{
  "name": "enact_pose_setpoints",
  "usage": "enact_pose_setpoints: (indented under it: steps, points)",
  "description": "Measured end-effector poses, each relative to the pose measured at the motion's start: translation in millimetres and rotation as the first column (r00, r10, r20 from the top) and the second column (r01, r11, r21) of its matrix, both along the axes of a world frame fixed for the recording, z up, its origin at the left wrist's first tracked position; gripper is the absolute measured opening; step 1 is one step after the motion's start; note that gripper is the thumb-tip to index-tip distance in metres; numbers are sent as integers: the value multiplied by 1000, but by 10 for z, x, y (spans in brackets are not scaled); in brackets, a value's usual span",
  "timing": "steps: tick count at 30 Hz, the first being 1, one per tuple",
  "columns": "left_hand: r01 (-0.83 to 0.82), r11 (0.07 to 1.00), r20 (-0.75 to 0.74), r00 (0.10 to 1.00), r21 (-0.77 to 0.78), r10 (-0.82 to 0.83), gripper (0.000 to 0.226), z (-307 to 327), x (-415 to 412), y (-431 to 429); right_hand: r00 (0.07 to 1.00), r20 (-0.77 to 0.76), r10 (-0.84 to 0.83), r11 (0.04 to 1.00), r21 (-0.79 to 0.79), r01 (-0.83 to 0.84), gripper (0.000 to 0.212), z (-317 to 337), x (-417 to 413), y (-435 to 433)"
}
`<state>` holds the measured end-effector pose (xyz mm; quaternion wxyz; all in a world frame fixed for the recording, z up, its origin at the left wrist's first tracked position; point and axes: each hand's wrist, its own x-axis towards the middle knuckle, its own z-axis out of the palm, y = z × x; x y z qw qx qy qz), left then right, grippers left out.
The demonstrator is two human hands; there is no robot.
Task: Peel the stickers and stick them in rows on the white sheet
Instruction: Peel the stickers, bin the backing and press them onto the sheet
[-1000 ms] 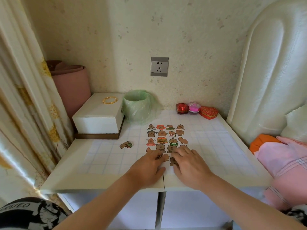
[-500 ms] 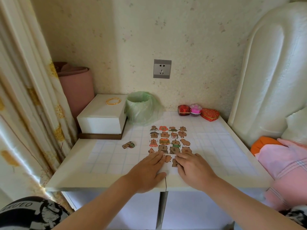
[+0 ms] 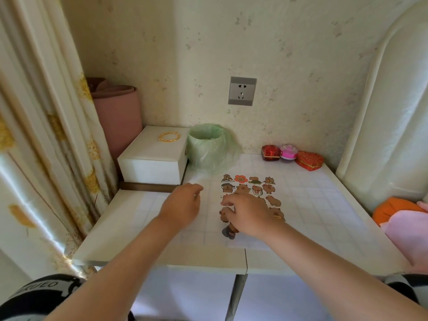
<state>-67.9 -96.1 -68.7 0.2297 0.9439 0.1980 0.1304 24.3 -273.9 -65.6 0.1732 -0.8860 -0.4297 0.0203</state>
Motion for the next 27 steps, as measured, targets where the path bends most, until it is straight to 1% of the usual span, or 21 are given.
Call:
enact_pose_setpoints:
  steps: [3,6,7,9,11,14,16,18,20,21,23,24,25,27]
  points:
    - [-74,993,-108,991,95,84,37,-59,1,189,996,-90,8,1000,7,-8,32,-53,6,262]
    - [-65,965,-236,964,252,127,37,-151,-10,254,992,-130,9,1000,10,-8,35,-119,32,495]
    - [-52,957,-253,959,285,128,37,-187,-9,269,992,-124,7,1000,8,-6,36,-147,44,559]
    - [-28,963,-226,970,268,91,36,-231,-8,289,994,-109,0,1000,2,0,38,-196,59,668]
    - [-15,982,-167,985,187,47,33,-232,-5,300,994,-107,3,1000,7,-2,39,-226,62,748]
    - [-43,996,-106,993,82,52,27,-211,0,315,991,-135,18,1000,16,-16,34,-240,60,843]
    - [-60,998,-70,996,5,60,22,-195,-1,333,979,-201,22,998,70,-8,25,-232,67,883]
    - [-78,986,-11,997,-145,77,11,-156,14,345,957,-291,23,985,168,27,18,-209,81,899]
    - [-104,941,70,989,-321,133,6,-79,39,329,938,-347,3,966,242,87,15,-152,108,888]
    - [-110,899,108,979,-424,171,7,-35,50,312,927,-375,-7,955,271,117,14,-102,119,865]
    - [-85,768,155,960,-635,235,12,60,62,265,886,-464,-10,932,317,176,9,5,147,796]
    - [-67,707,160,955,-704,250,13,108,64,232,859,-512,-4,925,325,198,8,66,160,748]
    - [-55,670,159,954,-740,254,13,147,70,199,833,-553,5,922,325,210,9,123,178,694]
    - [-38,647,158,957,-762,243,12,215,101,125,793,-609,19,923,315,220,9,237,209,566]
